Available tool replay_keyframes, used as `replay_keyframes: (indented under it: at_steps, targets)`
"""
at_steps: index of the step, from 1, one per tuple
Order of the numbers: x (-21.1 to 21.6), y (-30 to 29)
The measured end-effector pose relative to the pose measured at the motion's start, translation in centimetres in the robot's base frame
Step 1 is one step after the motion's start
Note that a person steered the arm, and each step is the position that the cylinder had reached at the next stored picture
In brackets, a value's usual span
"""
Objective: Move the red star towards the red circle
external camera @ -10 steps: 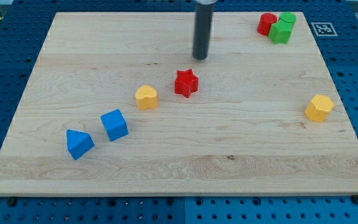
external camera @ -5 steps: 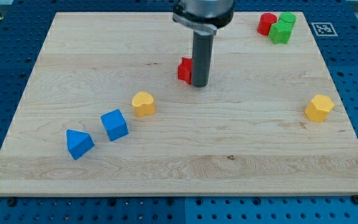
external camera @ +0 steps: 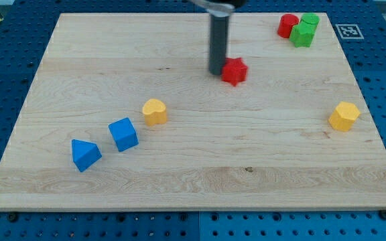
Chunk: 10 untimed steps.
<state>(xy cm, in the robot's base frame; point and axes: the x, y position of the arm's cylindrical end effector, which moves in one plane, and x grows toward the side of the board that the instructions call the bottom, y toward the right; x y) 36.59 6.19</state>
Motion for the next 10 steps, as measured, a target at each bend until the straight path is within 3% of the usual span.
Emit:
replay_keyframes:
  at_steps: [2, 3, 5, 7, 8, 9, 10]
  targets:
    - [2.5, -2.9]
    - [3.8, -1.6]
    - [-4.5, 4.5]
    - [0.6, 1.5]
    - [4.1, 2.6]
    - [4.2, 5.6]
    - [-1.0, 5.9]
